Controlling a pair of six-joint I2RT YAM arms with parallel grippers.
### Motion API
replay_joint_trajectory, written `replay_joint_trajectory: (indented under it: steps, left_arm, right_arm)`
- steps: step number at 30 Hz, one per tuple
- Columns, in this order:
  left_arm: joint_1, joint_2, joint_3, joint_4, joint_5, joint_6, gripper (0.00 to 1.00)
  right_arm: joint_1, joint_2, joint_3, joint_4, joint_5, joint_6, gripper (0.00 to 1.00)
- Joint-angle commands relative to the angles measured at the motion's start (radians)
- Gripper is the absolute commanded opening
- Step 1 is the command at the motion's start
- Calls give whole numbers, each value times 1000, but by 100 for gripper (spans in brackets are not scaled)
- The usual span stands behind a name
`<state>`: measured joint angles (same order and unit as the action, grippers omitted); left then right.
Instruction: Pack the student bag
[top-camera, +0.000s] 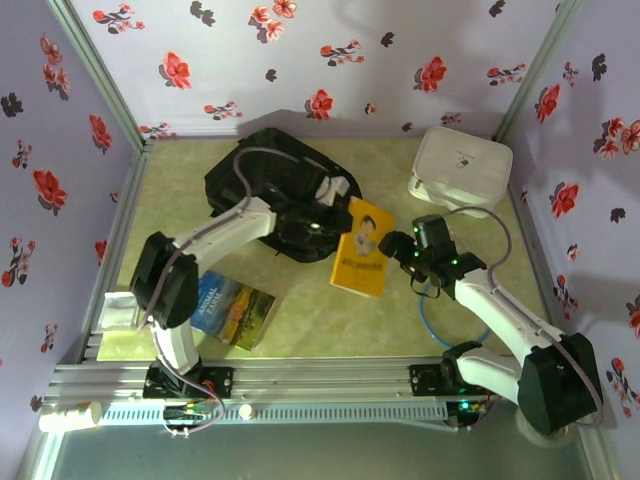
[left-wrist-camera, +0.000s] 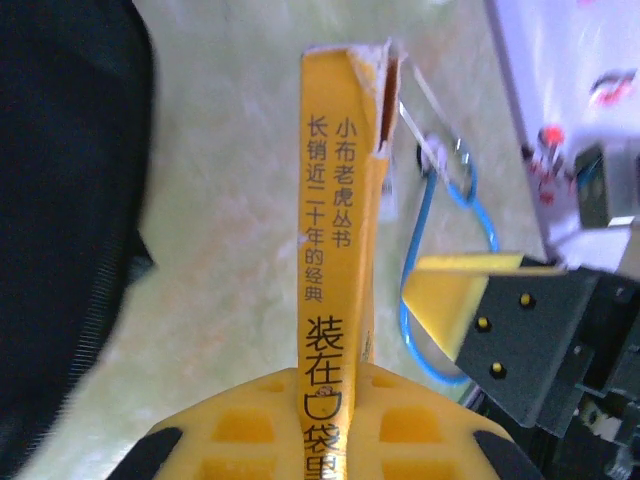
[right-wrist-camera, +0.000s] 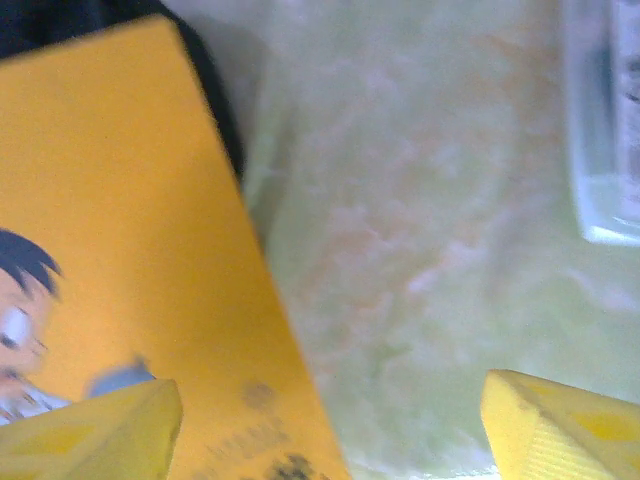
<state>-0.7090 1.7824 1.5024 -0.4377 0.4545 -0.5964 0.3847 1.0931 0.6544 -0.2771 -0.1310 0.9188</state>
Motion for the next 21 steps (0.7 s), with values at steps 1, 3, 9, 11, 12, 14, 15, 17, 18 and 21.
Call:
replay_joint_trajectory:
  steps: [1,3,9,11,12,14,15,17,18,21]
  left_arm:
    - [69,-88,3,96,-24,-75,0]
    - [104,-128,-26,176,-36,-124,0]
    - [166,-243,-129,434,-145,-282,0]
    - [180,-265,-158,504,-174,-344,0]
    - [186,-271,-166,528,-183,-367,0]
    - [193,-282,-188,584,-211,-427,0]
    - [196,-286,-196,610,-219,-451,0]
    - [197,-293,-214,668,-238,-497,0]
    - [198,-295,-220,686,-246,-513,0]
    - [201,-299,-239,753,-263,-554,0]
  right_arm:
    - [-6,14,33,188,-83,65,84]
    - [-5,34,34,295,-119,122,86]
    - [0,118,60,560,-209,297,89]
    - [2,141,70,640,-225,356,90]
    - [5,150,74,666,-228,381,91]
    - [17,178,85,729,-241,428,93]
    - [23,195,91,756,-249,448,94]
    - [37,233,101,825,-269,495,94]
    - [43,247,106,850,-275,514,94]
    - [56,281,112,910,-266,540,94]
